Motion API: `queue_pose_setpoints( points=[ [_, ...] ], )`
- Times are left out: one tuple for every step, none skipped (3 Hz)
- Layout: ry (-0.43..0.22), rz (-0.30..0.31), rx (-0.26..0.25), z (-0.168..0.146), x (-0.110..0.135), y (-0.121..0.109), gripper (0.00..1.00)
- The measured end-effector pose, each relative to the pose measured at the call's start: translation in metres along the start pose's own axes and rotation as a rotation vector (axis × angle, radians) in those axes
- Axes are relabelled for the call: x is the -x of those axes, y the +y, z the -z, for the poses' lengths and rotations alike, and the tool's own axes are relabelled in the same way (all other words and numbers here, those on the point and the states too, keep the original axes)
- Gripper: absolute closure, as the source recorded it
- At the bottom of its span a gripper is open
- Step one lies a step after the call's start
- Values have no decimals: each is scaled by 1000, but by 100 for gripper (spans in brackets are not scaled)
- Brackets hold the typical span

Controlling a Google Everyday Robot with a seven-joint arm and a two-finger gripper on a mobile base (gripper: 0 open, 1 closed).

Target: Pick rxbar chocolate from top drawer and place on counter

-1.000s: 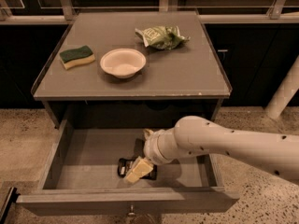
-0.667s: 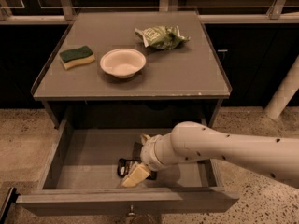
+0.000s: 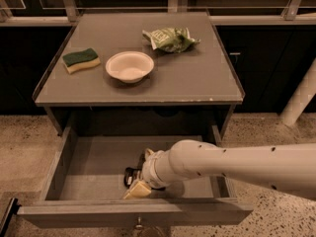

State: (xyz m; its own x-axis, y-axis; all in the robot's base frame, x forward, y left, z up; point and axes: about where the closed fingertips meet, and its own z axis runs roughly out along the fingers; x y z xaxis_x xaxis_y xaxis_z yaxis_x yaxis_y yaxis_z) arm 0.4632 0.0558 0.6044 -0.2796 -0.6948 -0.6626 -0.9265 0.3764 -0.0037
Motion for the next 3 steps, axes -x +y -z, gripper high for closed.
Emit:
queue_pose_setpoints(
  points=[
    [19,0,-16,-8,-2,3,0],
    [37,-5,-22,-15,-5,5,0],
    [51,-15,1,-21,-11,7,0]
  ],
)
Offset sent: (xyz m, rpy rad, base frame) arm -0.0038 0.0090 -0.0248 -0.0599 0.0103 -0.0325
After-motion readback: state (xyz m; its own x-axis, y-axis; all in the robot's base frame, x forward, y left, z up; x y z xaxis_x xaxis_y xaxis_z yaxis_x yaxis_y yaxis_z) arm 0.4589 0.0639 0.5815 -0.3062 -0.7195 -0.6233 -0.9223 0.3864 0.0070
